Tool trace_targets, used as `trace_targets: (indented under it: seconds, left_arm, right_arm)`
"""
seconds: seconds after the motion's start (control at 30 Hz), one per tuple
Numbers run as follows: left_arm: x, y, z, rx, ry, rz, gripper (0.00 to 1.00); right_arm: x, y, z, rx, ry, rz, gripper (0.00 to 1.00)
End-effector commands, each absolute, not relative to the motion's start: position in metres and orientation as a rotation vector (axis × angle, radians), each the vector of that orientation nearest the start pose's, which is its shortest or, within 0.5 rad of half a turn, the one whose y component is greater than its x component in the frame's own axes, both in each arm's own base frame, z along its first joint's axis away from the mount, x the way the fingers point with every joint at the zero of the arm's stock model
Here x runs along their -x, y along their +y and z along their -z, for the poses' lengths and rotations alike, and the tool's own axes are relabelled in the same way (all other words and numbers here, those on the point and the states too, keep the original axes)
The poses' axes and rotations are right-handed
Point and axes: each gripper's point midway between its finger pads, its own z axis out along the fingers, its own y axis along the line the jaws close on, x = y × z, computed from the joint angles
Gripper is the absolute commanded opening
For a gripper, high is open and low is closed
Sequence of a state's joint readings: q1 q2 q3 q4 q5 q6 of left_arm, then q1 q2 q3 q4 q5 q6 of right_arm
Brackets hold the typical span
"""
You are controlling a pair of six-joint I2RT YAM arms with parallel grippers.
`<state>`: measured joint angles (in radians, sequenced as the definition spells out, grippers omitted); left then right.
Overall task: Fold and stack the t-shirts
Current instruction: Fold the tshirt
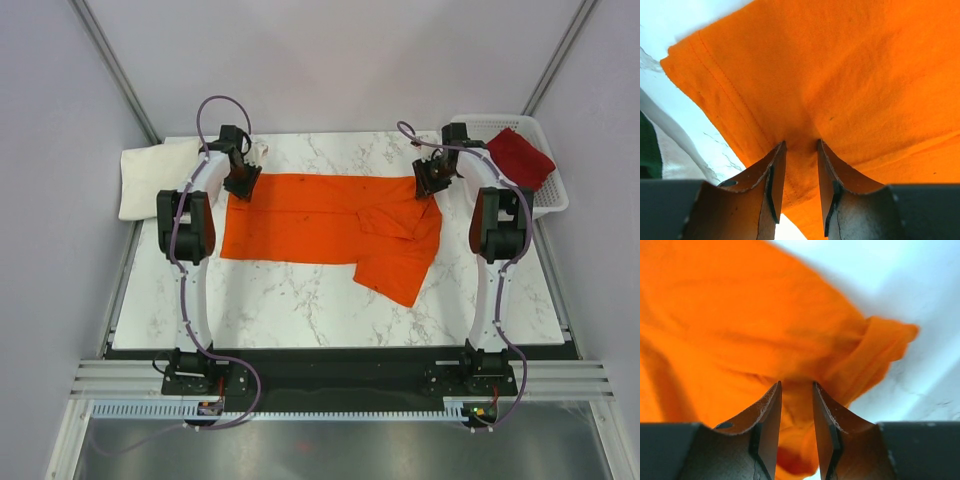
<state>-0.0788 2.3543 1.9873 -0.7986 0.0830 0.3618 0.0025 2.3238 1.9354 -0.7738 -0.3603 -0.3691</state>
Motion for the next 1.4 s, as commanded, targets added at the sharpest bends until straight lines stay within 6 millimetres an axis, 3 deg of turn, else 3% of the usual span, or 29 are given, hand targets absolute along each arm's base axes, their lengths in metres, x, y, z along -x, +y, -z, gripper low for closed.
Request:
trace_targets:
  seconds: [0.0,0.2,0.47,0.5,0.6,0.63,0.67,0.7,0.73,0.8,0.83,0.87,0.93,0.97,1.03,1.17,1.37]
  left_arm:
    - [-0.529,-0.026,-0.01,-0.654,2.661,-0.039,0.39]
    - [-0.546,-0.035,-0.023,-0.675,2.598,-0.03,0.4]
    - [-0.543,-0.042,-0.072,-0.615,2.529,-0.002,0.41]
    - [-0.543,-0.041,-0.077,-0.608,2.522,-0.011,0.41]
    - [-0.545,-0.044,-0.116,-0.593,2.451,-0.037,0.42]
    - [-0.545,-0.049,-0.129,-0.603,2.422,-0.042,0.43]
    - [-0.541,-0.051,-0.15,-0.607,2.387,-0.049,0.45]
    - [-0.537,-0.057,-0.156,-0.648,2.366,-0.032,0.47]
    - [-0.531,-0.063,-0.16,-0.677,2.358,-0.021,0.48]
    - [-0.512,-0.071,-0.152,-0.687,2.387,0.044,0.5]
    - [-0.504,-0.072,-0.146,-0.688,2.408,0.064,0.5]
    - [-0.49,-0.071,-0.126,-0.685,2.469,0.081,0.5]
    - [-0.478,-0.071,-0.112,-0.648,2.522,0.107,0.48]
    - [-0.466,-0.071,-0.099,-0.64,2.564,0.137,0.48]
    - [-0.453,-0.081,-0.091,-0.63,2.589,0.228,0.46]
    - [-0.426,-0.083,-0.061,-0.626,2.672,0.288,0.44]
    - [-0.411,-0.084,-0.042,-0.616,2.714,0.317,0.44]
  right_arm:
    - [-0.537,0.04,-0.03,0.563,2.555,-0.272,0.39]
    - [-0.575,0.032,-0.027,0.55,2.497,-0.195,0.39]
    - [-0.609,0.027,-0.064,0.549,2.37,-0.117,0.4]
    - [-0.609,0.027,-0.067,0.55,2.363,-0.117,0.4]
    - [-0.606,0.032,-0.096,0.583,2.313,-0.137,0.4]
    - [-0.6,0.036,-0.117,0.609,2.278,-0.136,0.4]
    - [-0.595,0.042,-0.128,0.647,2.252,-0.138,0.4]
    - [-0.593,0.05,-0.141,0.728,2.185,-0.134,0.4]
    - [-0.573,0.067,-0.153,0.812,2.147,-0.135,0.4]
    - [-0.553,0.09,-0.16,0.951,2.082,-0.141,0.4]
    - [-0.532,0.111,-0.157,1.066,2.054,-0.149,0.4]
    - [-0.521,0.123,-0.154,1.117,2.045,-0.165,0.4]
    - [-0.495,0.149,-0.142,1.193,2.05,-0.232,0.4]
    - [-0.488,0.156,-0.137,1.204,2.062,-0.256,0.4]
    - [-0.473,0.173,-0.125,1.221,2.089,-0.326,0.4]
    - [-0.456,0.188,-0.1,1.257,2.141,-0.369,0.42]
    - [-0.455,0.197,-0.075,1.287,2.183,-0.341,0.43]
